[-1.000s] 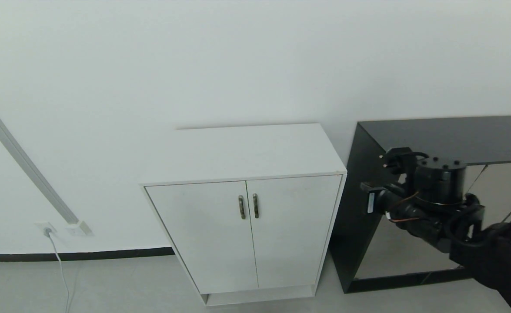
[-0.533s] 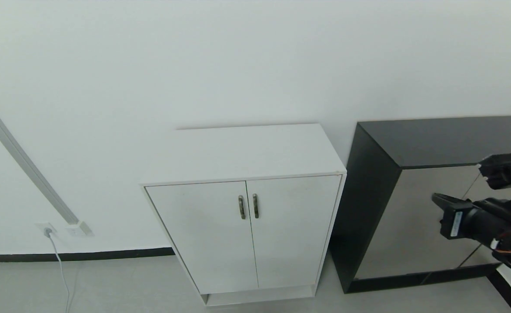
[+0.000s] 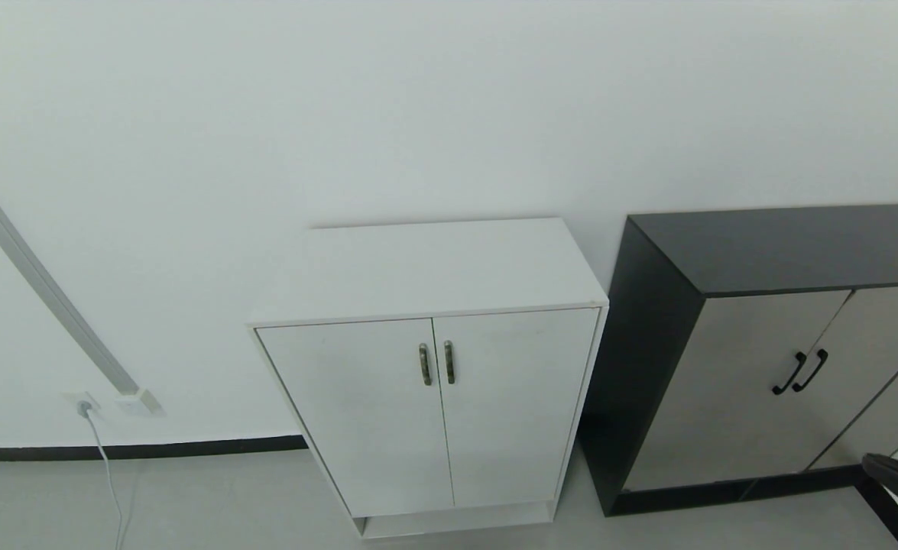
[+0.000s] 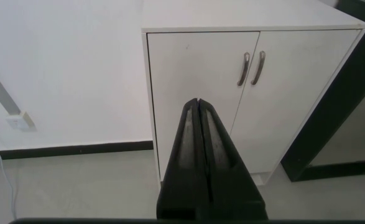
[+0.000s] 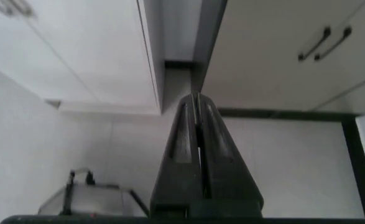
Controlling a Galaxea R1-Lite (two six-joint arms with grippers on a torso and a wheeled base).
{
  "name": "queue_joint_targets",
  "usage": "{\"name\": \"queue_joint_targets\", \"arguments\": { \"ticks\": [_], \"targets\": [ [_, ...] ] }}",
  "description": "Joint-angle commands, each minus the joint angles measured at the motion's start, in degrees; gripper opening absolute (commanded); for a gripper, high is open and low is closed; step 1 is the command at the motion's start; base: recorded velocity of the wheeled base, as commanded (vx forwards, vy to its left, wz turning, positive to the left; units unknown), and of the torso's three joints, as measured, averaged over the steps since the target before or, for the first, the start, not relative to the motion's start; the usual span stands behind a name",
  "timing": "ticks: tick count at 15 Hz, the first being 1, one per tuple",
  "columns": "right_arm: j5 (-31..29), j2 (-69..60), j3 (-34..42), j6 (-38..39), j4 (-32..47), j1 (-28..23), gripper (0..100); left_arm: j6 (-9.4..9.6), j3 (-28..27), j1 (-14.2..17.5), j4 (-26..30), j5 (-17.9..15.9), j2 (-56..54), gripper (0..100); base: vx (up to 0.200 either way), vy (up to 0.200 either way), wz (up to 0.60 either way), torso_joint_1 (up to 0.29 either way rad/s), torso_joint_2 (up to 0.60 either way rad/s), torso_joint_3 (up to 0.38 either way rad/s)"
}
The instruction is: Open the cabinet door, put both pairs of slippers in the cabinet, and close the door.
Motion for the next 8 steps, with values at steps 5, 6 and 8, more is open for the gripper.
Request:
{"name": "queue_joint_targets", "arguments": {
  "ticks": [5,6,8],
  "targets": [
    [5.3,-10.4,11.72,0.1,3.88,0.25,0,-0.03,0.01,-0.02,-0.07,-0.07,0.07,0,0.0,0.0,0.0,0.0,0.0,0.0],
    [6.09,-10.49,13.13,0.19,3.88,0.25,0,-0.03,0.01,0.06,0.02,0.02,0.07,0,0.0,0.0,0.0,0.0,0.0,0.0],
    [7.59,-11.54,13.92,0.63,6.34,0.25,0,-0.03,0.01,0.06,0.02,-0.07,0.07,0,0.0,0.0,0.0,0.0,0.0,0.0]
  ]
}}
